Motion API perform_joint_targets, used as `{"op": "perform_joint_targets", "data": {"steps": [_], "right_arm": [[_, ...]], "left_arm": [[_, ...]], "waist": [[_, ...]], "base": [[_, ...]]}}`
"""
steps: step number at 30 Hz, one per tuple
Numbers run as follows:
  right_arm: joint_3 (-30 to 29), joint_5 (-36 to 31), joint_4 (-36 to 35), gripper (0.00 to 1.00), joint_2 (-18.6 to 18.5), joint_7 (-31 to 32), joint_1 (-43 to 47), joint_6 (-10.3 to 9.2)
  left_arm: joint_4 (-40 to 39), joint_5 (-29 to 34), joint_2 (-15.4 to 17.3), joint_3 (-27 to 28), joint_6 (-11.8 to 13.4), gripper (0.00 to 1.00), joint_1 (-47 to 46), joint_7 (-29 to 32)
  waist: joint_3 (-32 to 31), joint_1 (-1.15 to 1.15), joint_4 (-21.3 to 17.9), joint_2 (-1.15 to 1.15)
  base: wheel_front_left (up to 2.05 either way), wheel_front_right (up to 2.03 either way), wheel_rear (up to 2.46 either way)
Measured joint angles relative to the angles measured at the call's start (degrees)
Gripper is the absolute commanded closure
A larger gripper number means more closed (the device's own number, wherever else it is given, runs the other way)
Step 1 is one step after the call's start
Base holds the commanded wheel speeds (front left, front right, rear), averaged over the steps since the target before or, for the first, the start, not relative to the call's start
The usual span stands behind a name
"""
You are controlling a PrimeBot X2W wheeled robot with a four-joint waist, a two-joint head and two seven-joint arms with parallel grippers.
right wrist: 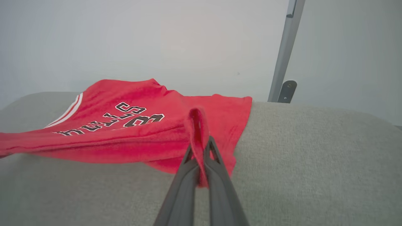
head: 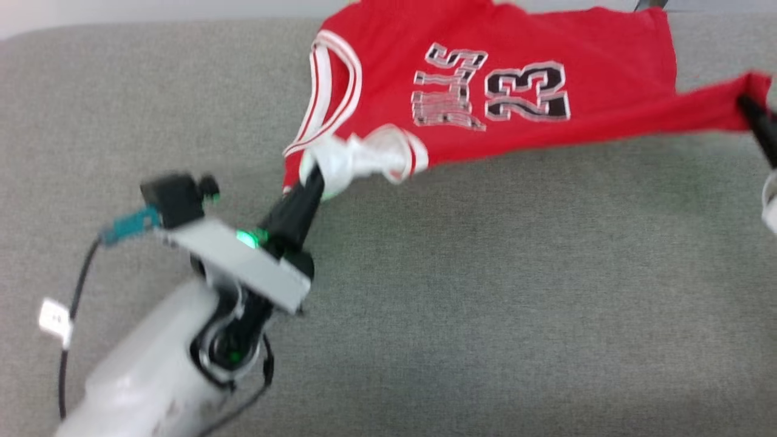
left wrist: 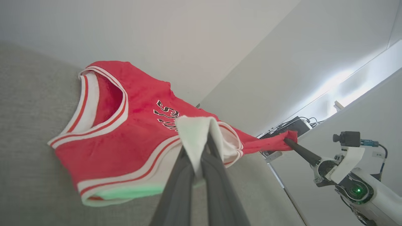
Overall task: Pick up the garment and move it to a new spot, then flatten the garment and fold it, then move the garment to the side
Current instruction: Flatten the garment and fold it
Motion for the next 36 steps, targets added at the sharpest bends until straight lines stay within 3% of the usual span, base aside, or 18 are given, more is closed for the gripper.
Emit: {"op": "perform_joint_targets", "data": {"steps": [14,28,32,36], "right_arm": [[-6.0,0.2,-11.3,1.00,-3.6,2.4,19.3,0.00],[-21.7,-4.4,-24.6,1.00,-2.4,8.9,37.0,0.01],[-25.1,-5.8,-26.9,1.00,0.4,11.6,38.7,0.01],[-25.9,-8.0,-26.6,1.00,3.2,14.3,37.9,0.01]], "left_arm": [[-17.4,5.4,3.2,4.8,7.6,1.00,22.5,-0.5],[-34.9,10.5,7.4,6.7,16.4,1.00,36.8,-0.5],[-34.9,11.5,7.7,6.6,16.8,1.00,35.3,0.6],[-31.2,11.3,5.6,6.6,15.1,1.00,29.2,2.4]], "waist": [[-3.3,0.00,-1.9,0.00],[-1.7,0.00,-3.8,0.00],[-0.9,0.00,-3.8,0.00],[-0.2,0.00,-3.4,0.00]], "base": [[0.00,0.00,0.00],[0.00,0.00,0.00],[0.00,0.00,0.00],[0.00,0.00,0.00]]}}
